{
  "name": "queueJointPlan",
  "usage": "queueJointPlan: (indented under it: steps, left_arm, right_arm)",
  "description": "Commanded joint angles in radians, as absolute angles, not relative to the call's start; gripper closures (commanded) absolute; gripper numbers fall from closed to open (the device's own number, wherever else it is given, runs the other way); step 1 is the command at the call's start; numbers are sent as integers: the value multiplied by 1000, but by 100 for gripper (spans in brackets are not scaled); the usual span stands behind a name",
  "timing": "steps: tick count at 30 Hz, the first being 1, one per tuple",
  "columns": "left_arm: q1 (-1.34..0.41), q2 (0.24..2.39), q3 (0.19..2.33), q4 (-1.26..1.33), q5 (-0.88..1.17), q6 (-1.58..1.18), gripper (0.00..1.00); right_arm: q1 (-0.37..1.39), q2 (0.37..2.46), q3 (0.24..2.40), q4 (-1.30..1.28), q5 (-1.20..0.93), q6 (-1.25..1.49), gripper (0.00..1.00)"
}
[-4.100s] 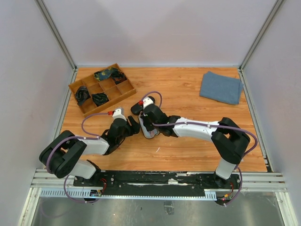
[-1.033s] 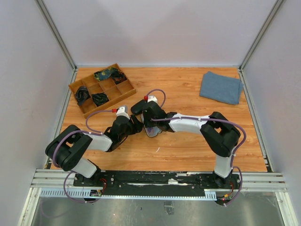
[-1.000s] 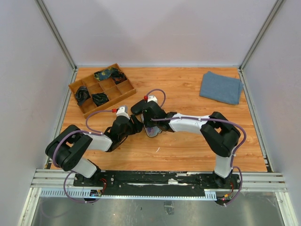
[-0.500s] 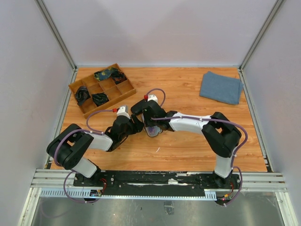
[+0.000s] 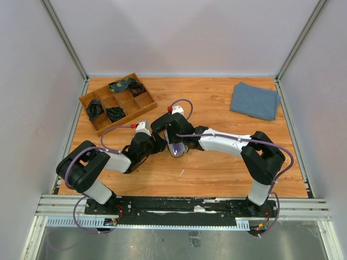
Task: Organize the sunglasses
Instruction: Place the sunglasses in the sunglasses case.
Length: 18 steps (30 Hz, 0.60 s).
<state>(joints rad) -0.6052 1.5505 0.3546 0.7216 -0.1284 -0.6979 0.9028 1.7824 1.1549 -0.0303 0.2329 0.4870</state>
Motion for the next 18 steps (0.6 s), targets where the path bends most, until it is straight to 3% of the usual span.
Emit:
queueJointPlan:
  steps: [1, 8, 18]
  left_arm:
    - [-601, 1598, 336, 578, -105, -693, 43]
    - [-601, 1601, 337, 580, -105, -693, 43]
    - [-601, 1600, 335, 583, -103, -693, 43]
  right_arm:
    - [905, 1715, 1167, -61, 288, 459, 59]
    - [908, 1647, 1128, -75, 354, 433, 56]
    - [851, 1520, 1027, -121, 488, 412, 39]
